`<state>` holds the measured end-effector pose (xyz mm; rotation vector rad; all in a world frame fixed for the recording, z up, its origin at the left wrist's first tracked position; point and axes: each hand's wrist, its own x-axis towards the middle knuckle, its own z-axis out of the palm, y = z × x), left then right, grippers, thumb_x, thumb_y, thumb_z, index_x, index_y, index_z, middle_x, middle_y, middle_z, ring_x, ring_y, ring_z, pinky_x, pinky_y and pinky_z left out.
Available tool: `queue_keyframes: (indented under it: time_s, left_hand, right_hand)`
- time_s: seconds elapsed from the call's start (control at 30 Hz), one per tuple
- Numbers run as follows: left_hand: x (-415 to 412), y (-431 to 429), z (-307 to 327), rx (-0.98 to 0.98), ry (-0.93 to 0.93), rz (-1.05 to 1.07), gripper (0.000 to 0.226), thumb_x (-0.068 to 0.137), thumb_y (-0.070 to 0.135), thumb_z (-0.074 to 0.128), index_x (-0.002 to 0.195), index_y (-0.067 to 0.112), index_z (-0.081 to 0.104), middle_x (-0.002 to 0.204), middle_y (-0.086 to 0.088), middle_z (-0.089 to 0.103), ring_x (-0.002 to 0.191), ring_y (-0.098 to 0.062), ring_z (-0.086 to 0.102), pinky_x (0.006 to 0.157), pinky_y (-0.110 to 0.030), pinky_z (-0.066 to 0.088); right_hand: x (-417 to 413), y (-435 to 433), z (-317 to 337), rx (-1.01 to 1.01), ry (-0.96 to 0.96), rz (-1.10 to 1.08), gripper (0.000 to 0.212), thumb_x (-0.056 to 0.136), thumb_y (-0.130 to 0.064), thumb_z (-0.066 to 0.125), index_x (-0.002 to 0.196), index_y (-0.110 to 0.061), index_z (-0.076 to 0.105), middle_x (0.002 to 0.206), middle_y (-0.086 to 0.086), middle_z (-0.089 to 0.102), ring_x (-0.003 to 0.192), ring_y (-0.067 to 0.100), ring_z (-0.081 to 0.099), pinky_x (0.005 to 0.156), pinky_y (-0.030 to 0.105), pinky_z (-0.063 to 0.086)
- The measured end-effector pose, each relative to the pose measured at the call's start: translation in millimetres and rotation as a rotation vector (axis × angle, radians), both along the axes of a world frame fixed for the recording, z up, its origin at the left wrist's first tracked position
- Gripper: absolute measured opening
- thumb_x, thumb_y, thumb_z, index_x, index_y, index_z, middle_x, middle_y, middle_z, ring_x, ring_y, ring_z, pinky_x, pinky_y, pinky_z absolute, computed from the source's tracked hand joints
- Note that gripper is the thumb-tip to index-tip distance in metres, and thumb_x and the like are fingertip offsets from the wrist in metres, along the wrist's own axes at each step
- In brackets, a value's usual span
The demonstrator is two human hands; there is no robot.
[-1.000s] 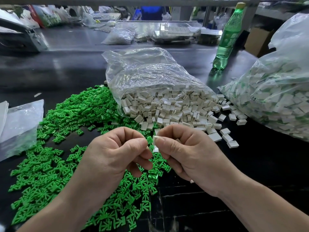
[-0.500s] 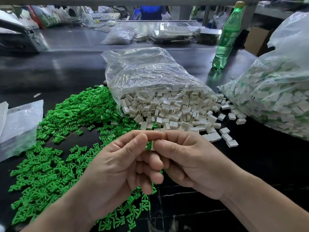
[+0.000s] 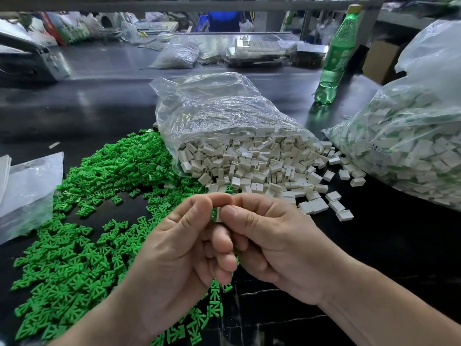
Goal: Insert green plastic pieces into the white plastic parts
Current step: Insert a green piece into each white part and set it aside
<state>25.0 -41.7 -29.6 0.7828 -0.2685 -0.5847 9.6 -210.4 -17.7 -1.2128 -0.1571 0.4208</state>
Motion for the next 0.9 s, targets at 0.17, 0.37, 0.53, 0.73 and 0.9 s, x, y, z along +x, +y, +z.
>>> queue_keyframes:
  time_s: [0.17,0.37,0.53,0.73,0.9]
  left_hand:
    - [2.6,2.5,0.0,-0.071,-0.020,-0.103,0.021,0.091,0.020,0.069,0.109,0.010,0.069,0.070,-0.011,0.072,0.060,-0.021,0.072,0.050,-0.028,0.059]
    - [1.1,3.3,1.2,-0.050,-0.062,-0.087,0.017,0.091,0.019,0.068,0.105,0.010,0.069,0.068,-0.010,0.071,0.058,-0.021,0.072,0.049,-0.028,0.058]
    - [-0.9,2.1,3.3,-0.003,-0.084,-0.030,0.020,0.086,0.022,0.074,0.102,0.011,0.070,0.064,-0.010,0.069,0.053,-0.021,0.070,0.047,-0.028,0.057]
    - [-2.0,0.8,5.3,0.008,-0.106,0.012,0.023,0.081,0.022,0.078,0.098,0.009,0.070,0.058,-0.011,0.066,0.048,-0.021,0.068,0.043,-0.028,0.055]
    - [-3.1,-3.5,6.2,0.033,-0.093,0.047,0.030,0.077,0.026,0.082,0.098,0.009,0.069,0.056,-0.010,0.064,0.045,-0.021,0.066,0.042,-0.028,0.054]
  right_hand:
    - [-2.5,0.7,1.2,0.038,0.014,0.023,0.029,0.091,-0.030,0.064,0.100,-0.003,0.065,0.064,0.001,0.051,0.040,0.007,0.037,0.032,0.016,0.024]
    - [-6.2,1.9,4.8,0.006,0.006,0.005,0.028,0.090,-0.031,0.064,0.098,-0.004,0.065,0.063,-0.001,0.053,0.040,0.006,0.037,0.033,0.017,0.023]
    - [-8.2,2.7,6.4,-0.002,-0.010,-0.008,0.021,0.089,-0.031,0.064,0.098,-0.013,0.070,0.064,0.001,0.056,0.040,0.008,0.037,0.033,0.018,0.022]
    - [-7.5,3.1,5.2,-0.017,-0.017,0.007,0.028,0.090,-0.033,0.065,0.097,-0.005,0.066,0.067,0.006,0.058,0.041,0.010,0.038,0.033,0.018,0.024]
    - [-5.1,3.0,1.2,-0.008,0.006,-0.013,0.036,0.090,-0.033,0.065,0.101,0.002,0.061,0.071,0.013,0.052,0.044,0.017,0.034,0.033,0.019,0.020]
